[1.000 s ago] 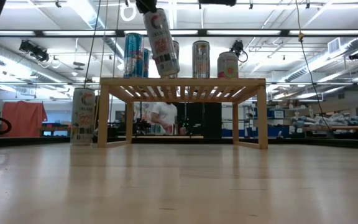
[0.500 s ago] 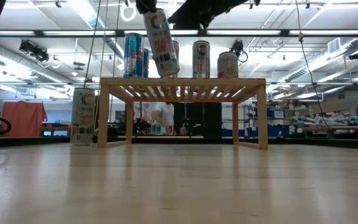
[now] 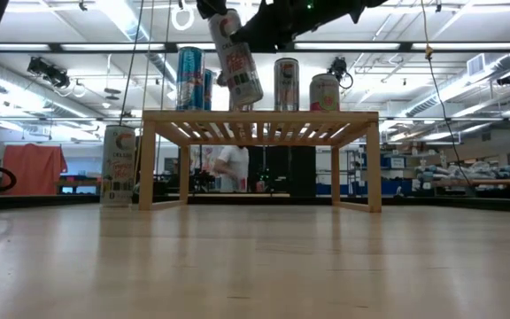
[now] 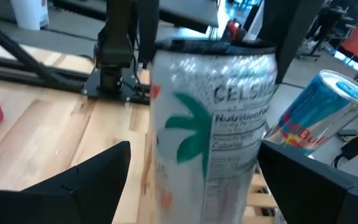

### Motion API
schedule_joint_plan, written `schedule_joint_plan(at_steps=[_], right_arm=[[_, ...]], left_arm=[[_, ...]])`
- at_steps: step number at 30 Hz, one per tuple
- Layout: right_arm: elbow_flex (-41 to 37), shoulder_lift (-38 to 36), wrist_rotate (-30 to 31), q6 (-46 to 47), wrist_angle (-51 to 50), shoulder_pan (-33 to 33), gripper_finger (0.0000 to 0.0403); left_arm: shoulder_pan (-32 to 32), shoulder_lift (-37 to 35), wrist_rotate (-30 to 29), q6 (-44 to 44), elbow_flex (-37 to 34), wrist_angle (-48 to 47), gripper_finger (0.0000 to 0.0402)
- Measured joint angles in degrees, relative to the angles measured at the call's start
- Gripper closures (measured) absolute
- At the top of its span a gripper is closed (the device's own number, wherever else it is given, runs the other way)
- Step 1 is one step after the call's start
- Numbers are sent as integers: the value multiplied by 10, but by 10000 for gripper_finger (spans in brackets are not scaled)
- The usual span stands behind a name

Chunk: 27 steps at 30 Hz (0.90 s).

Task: Place canned beverage on shelf
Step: Put the white pink soda can on the shelf aligned with the other white pink soda can

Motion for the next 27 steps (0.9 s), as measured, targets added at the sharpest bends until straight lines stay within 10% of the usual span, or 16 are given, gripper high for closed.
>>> schedule_joint_plan(at_steps=[15,27], right_arm=[[0,4,-11,10,3,-2,156],[0,3,29,32,-2,9,157]], left_arm=[[0,0,13,-13,0,3,154],[-4,0,6,18,0,-3,117]])
